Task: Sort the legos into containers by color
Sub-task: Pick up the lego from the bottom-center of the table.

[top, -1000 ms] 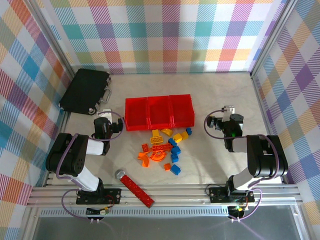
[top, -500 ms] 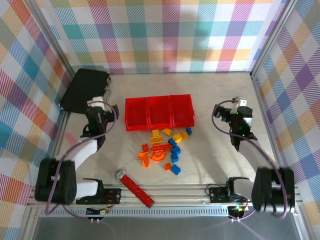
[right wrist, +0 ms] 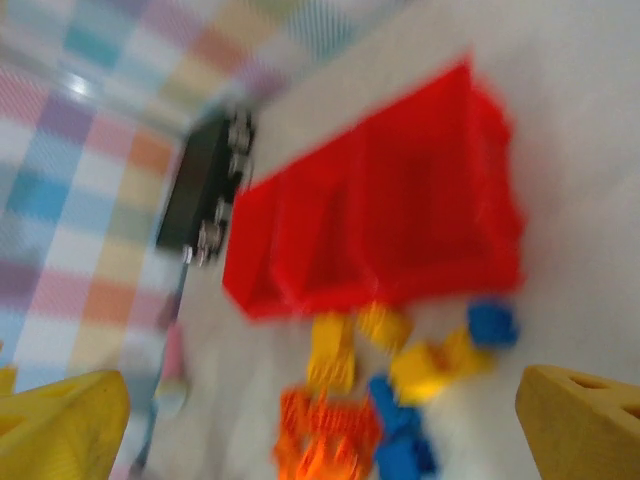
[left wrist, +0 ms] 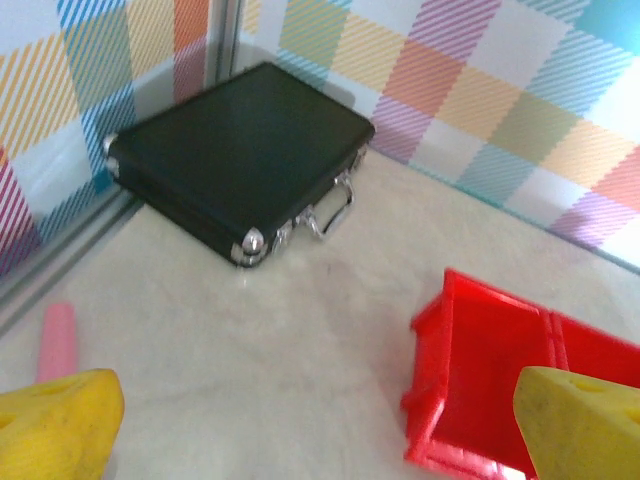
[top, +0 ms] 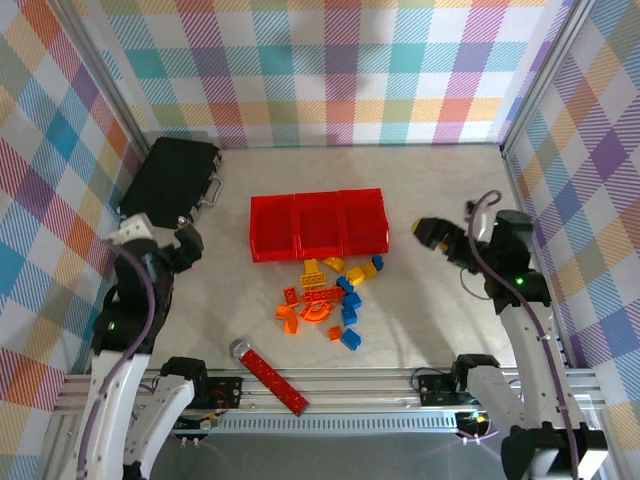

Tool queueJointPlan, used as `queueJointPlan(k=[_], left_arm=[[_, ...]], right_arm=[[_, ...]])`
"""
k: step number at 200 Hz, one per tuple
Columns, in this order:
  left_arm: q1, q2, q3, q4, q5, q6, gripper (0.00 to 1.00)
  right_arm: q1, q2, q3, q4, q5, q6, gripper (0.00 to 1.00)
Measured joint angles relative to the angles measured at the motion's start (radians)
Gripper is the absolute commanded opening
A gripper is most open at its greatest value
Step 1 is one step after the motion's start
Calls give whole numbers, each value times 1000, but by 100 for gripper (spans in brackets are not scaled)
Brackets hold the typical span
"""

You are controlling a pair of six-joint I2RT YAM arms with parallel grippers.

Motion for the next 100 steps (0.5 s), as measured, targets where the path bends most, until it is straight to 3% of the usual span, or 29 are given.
queueJointPlan(k=[30, 63, 82, 100], left_arm=[[-10, -175, -14, -148, 80, -40, 100], [-14, -173, -37, -175, 193, -69, 100], [-14, -130, -54, -185, 278, -72, 100], [-15, -91, -59, -193, 342, -71, 100]], right_arm=[[343, 6, 22, -205, 79, 64, 99], [659, 145, 101, -299, 247, 135, 90], [770, 296, 174, -333, 362, 145, 89], [810, 414, 226, -355, 426, 149, 89]])
